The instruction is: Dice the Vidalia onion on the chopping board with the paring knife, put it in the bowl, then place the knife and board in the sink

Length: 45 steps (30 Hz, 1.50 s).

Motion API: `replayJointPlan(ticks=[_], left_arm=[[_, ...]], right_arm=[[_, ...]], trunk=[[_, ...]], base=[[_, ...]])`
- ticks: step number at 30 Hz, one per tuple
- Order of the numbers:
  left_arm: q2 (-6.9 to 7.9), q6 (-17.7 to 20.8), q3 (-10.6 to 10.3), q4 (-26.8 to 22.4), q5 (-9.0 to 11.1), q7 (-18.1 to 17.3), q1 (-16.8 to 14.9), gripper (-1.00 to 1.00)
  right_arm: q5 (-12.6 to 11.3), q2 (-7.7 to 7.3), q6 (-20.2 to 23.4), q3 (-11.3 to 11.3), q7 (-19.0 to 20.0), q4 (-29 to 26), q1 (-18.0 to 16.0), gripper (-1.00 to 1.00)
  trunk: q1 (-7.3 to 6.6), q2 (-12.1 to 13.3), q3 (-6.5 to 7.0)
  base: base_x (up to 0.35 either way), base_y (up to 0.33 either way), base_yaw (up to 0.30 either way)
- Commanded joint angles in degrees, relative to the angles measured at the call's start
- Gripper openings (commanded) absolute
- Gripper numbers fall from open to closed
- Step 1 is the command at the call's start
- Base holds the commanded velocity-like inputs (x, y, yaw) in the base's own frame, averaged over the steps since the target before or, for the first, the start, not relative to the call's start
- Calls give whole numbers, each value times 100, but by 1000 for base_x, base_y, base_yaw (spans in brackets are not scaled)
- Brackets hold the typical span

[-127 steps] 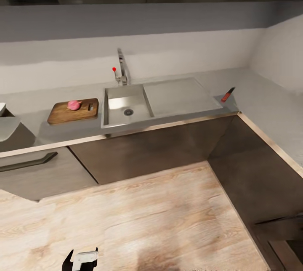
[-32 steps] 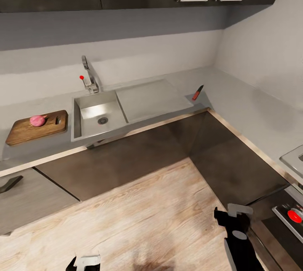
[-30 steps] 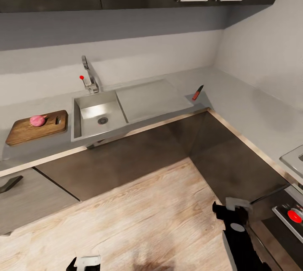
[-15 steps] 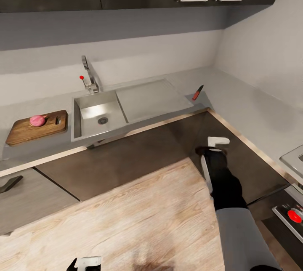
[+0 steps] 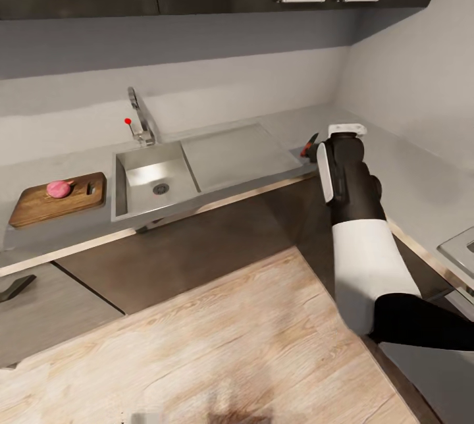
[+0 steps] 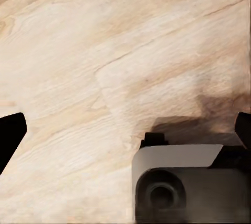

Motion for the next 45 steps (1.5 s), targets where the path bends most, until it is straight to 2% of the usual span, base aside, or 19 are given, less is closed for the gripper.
replayJointPlan(ticks=[1, 5, 9, 12, 22, 37, 40, 41, 45], left_arm=[[-6, 275, -50, 25, 47, -126, -10, 100], [9, 1147, -44, 25, 47, -650, -10, 100], [16, 1620, -43, 25, 47, -797, -10, 100], [28, 1778, -42, 25, 47, -823, -10, 100], [53, 1858, -41, 25, 47, -815, -10, 100], [53, 1866, -41, 25, 47, -792, -10, 100], [53, 1867, -41, 25, 48, -792, -10, 100], [53, 1868, -41, 25, 47, -792, -10, 100], [53, 1868, -41, 25, 47, -792, -10, 100]], right_arm=[[33, 0, 26, -17, 16, 6, -17, 100], [36, -14, 25, -17, 16, 11, -32, 100], [38, -9, 25, -18, 16, 5, -34, 100], [38, -8, 25, -20, 16, 6, -34, 100], [39, -8, 18, -133, 23, 9, -19, 100], [39, -39, -1, -157, 45, 18, 24, 100], [39, -45, -1, -300, 49, 18, 26, 100], [34, -44, -3, -538, 59, 31, 27, 100], [33, -43, -8, -669, 66, 82, 27, 100]], trunk=[[3, -11, -10], [3, -11, -10], [3, -11, -10], [3, -11, -10], [3, -11, -10], [3, -11, -10], [3, -11, -10], [3, -11, -10], [3, -11, -10]], base=[[0, 0, 0], [0, 0, 0], [52, 0, 0], [196, 0, 0], [309, 0, 0], [326, -4, 0], [326, -96, 0], [322, -133, 0], [321, -139, 0]])
